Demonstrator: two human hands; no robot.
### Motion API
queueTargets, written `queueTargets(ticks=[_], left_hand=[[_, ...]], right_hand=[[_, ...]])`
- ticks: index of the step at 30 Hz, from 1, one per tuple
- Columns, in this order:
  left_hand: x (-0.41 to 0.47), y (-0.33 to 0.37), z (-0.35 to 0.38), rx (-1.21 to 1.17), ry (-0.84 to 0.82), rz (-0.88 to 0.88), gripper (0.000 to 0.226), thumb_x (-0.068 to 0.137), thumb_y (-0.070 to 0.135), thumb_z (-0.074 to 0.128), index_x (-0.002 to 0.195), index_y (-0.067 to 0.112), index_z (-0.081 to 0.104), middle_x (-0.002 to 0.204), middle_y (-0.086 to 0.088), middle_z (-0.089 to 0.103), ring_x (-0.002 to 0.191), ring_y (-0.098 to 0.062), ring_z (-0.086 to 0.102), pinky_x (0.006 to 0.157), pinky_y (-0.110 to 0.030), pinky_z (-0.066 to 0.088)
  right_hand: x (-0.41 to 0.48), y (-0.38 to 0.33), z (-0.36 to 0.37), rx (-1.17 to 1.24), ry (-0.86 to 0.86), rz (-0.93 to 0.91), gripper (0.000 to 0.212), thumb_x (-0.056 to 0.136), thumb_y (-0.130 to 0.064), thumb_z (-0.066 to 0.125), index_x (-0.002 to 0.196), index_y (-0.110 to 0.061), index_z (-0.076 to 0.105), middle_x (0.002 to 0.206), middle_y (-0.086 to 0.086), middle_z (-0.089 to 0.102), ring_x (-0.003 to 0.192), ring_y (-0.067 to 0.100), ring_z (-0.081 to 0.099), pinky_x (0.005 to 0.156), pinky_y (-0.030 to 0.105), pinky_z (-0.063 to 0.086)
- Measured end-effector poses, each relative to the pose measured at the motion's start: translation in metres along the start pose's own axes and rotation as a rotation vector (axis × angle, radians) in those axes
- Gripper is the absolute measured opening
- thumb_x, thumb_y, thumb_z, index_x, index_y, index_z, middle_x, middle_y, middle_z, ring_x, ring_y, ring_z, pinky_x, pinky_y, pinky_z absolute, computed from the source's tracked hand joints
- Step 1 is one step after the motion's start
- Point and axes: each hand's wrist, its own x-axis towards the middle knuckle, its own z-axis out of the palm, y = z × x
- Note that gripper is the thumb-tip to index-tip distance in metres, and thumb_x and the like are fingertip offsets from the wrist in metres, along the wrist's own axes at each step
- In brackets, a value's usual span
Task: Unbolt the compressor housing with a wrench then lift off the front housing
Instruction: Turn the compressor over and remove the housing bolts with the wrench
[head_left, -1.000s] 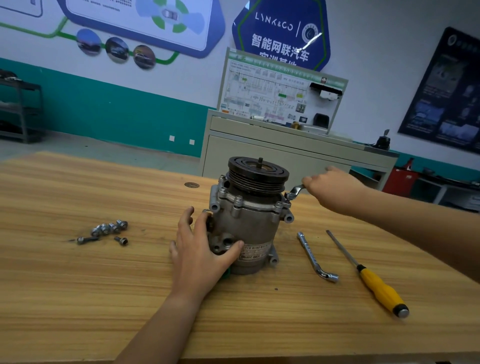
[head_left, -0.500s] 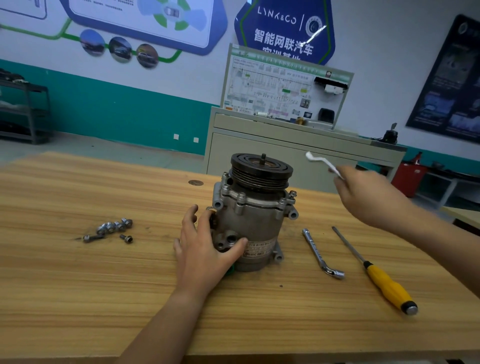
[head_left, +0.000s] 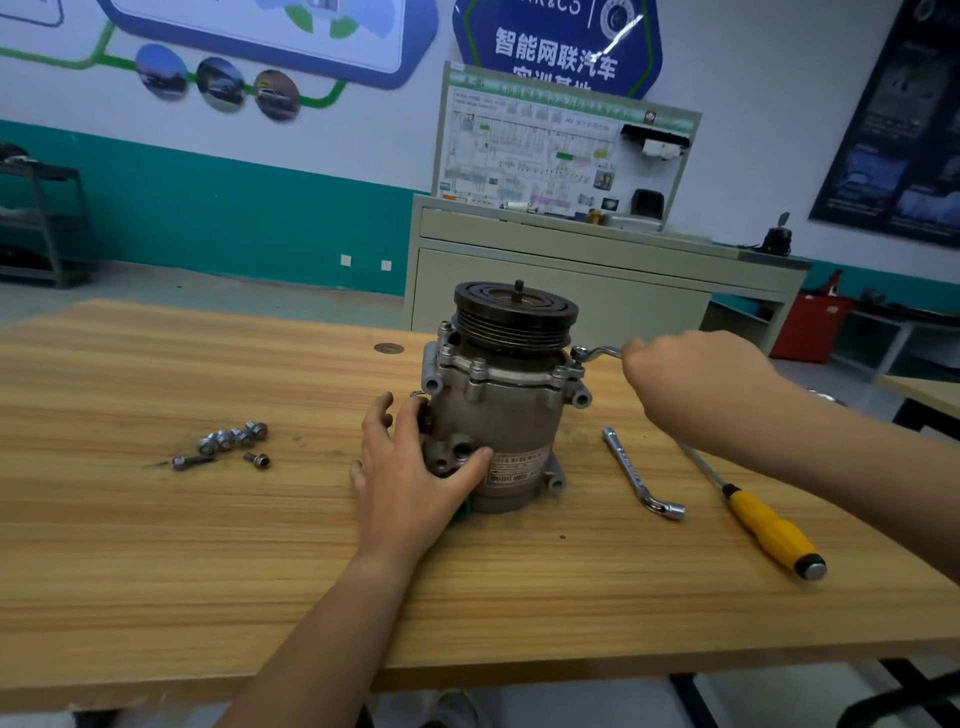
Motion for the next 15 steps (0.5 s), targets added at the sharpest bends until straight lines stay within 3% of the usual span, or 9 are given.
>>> queueTargets(ticks=[4, 7, 10, 15], left_hand=[[0.0, 0.0, 0.0, -0.016, -0.008, 0.0, 0.084, 0.067, 0.059, 0.068, 0.136, 0.023, 0.038, 0.149, 0.001, 0.017, 0.133, -0.021, 0.028, 0.106, -0.05, 0.026], [0.0, -0.001, 0.0, -0.048, -0.013, -0.005, 0.084, 0.066, 0.058, 0.068, 0.136, 0.024, 0.037, 0.149, 0.003, 0.017, 0.134, -0.02, 0.027, 0.108, -0.049, 0.029], [0.001, -0.001, 0.0, -0.066, -0.02, -0.006, 0.086, 0.065, 0.058, 0.068, 0.137, 0.023, 0.037, 0.148, 0.003, 0.018, 0.133, -0.021, 0.028, 0.106, -0.052, 0.032], [0.002, -0.001, 0.001, -0.056, -0.021, -0.01, 0.089, 0.062, 0.062, 0.064, 0.137, 0.024, 0.036, 0.148, 0.003, 0.018, 0.132, -0.021, 0.03, 0.105, -0.052, 0.033]], right_hand=[[0.002, 0.006, 0.0, 0.021, -0.002, -0.073, 0.021, 0.097, -0.022, 0.038, 0.112, -0.011, 0.047, 0.062, -0.003, 0.034, 0.05, 0.008, 0.033, 0.041, 0.021, 0.025], [0.011, 0.023, 0.003, 0.088, 0.021, -0.145, 0.034, 0.097, -0.036, 0.028, 0.114, -0.014, 0.047, 0.062, -0.005, 0.039, 0.053, 0.006, 0.037, 0.044, 0.021, 0.025], [0.023, 0.037, 0.017, 0.056, 0.007, -0.161, 0.031, 0.098, -0.03, 0.027, 0.12, -0.016, 0.043, 0.061, -0.005, 0.042, 0.052, 0.007, 0.039, 0.043, 0.022, 0.026], [0.062, 0.026, 0.035, 0.023, 0.021, -0.112, 0.024, 0.095, -0.01, 0.04, 0.117, -0.014, 0.049, 0.064, -0.005, 0.041, 0.055, 0.01, 0.042, 0.048, 0.021, 0.032]])
